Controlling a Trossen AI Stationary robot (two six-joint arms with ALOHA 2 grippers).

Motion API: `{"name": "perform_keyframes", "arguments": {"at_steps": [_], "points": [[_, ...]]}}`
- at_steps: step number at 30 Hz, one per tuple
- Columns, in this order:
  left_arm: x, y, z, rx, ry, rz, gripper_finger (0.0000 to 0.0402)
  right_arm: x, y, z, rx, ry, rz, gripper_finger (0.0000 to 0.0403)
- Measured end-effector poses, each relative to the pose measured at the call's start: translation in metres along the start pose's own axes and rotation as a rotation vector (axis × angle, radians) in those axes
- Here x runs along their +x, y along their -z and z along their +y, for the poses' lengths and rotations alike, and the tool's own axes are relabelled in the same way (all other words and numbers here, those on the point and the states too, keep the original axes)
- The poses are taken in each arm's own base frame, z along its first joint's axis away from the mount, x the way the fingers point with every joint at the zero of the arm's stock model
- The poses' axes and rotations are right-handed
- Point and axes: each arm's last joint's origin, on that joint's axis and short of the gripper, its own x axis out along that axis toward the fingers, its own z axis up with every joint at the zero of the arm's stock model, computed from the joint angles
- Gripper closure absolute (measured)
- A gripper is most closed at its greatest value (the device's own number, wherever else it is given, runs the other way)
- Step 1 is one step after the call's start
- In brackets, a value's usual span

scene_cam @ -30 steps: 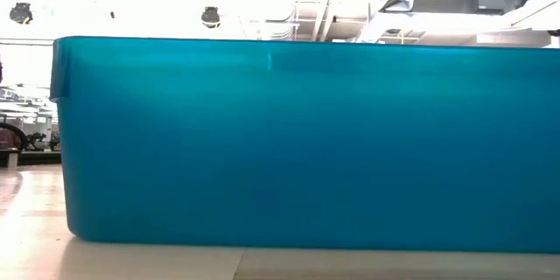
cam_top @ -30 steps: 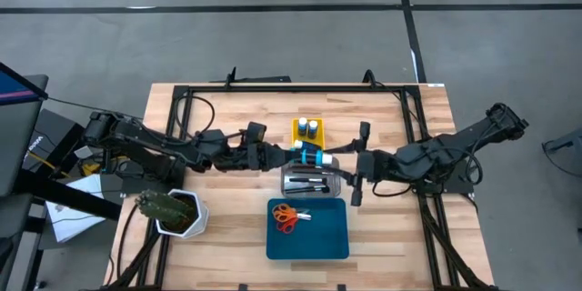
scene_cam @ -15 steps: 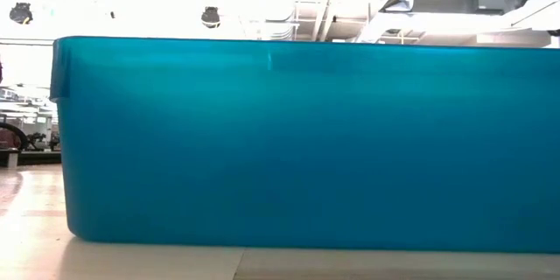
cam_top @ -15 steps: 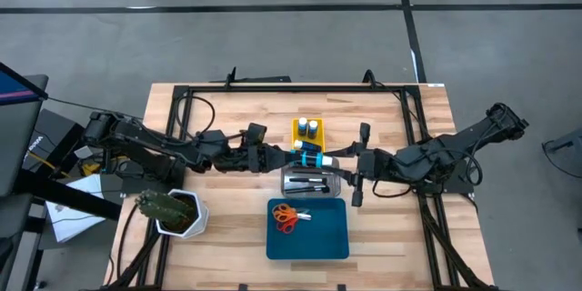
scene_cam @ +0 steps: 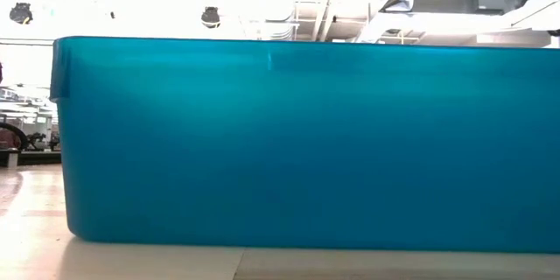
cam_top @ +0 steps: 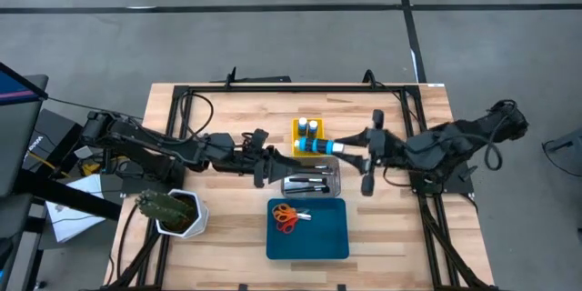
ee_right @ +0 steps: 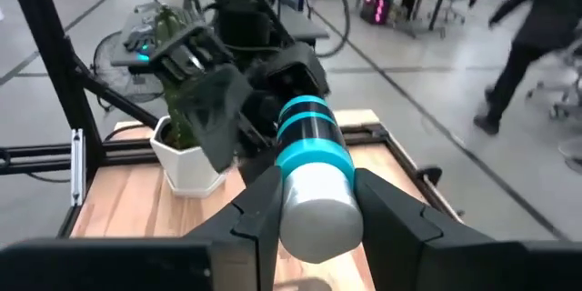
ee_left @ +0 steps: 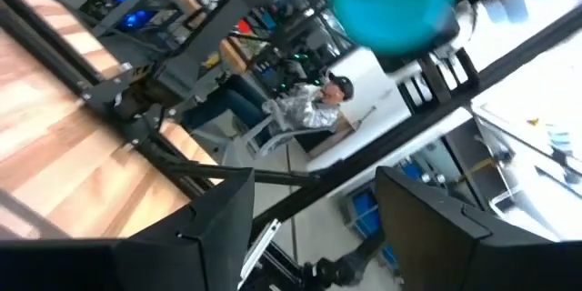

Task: Pick & Place Paint Supplies
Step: Put the blue paint bottle into the yellow bin

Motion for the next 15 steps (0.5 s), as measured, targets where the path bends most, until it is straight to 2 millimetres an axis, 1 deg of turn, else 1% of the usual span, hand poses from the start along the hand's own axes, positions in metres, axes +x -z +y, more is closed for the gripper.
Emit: {"name": "perform_keyframes", "arguments": {"at_steps": [5,9,11,15], "points": [[-0.004,0.001,-0.002,0.088,0.023,0.071,0.0188,-0.015,-0.015,-0.017,0.074,0.009,0.095,0.029],[-0.015,-0.007,-0.015,0.167,0.127,0.094,0.02,-0.021,-0.029,-0.033,0.194,-0.038,0.141,0.029],[-0.022,-0.012,-0.023,0.226,0.174,0.092,0.0207,-0.023,-0.035,-0.04,0.226,-0.049,0.165,0.029],[-0.044,-0.026,-0.044,0.375,0.261,0.025,0.0219,-0.017,-0.048,-0.053,0.274,-0.04,0.211,0.029]]}}
